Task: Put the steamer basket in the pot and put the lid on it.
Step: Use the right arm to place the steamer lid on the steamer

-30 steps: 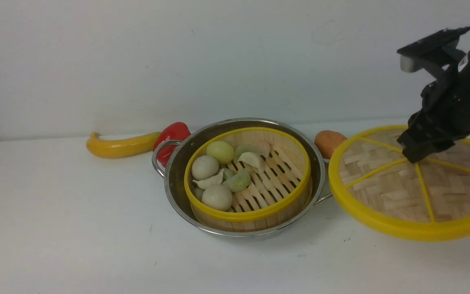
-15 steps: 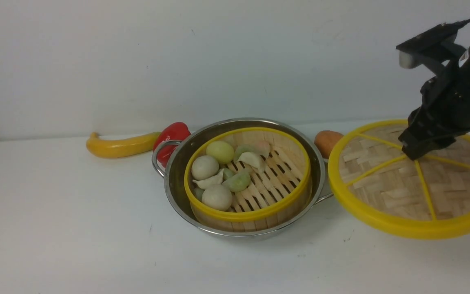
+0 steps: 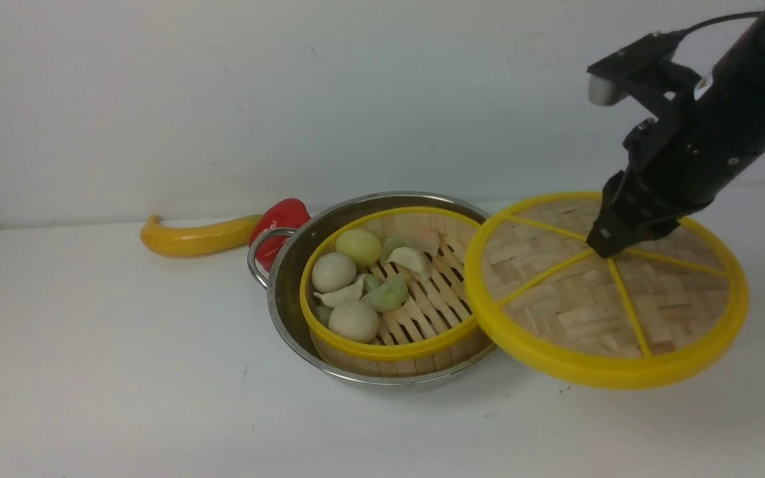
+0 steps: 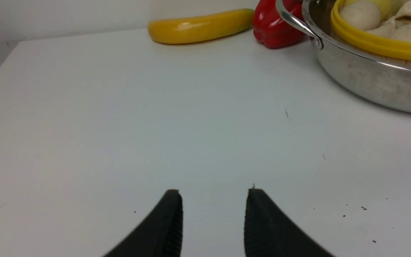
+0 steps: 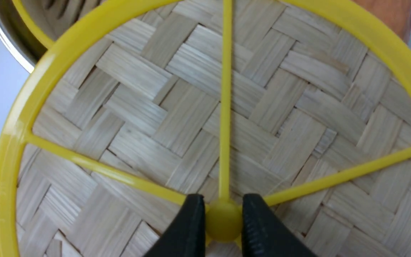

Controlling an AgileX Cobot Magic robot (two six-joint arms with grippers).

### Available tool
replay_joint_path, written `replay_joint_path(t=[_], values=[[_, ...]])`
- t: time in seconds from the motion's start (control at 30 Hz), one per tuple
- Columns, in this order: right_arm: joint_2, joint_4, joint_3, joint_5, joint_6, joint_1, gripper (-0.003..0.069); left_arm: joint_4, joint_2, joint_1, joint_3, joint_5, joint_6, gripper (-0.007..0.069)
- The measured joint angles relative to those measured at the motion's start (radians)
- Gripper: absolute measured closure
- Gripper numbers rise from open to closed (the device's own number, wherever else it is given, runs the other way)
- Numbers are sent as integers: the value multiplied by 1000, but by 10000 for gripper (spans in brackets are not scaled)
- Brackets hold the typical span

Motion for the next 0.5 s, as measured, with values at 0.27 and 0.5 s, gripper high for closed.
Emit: replay_joint_path(t=[0.27,0.5], values=[[127,10,-199,-1,23,60,544,0,0,0,0,0,0,386],[210,40,-301,0,22,115,544,0,0,0,0,0,0,386]])
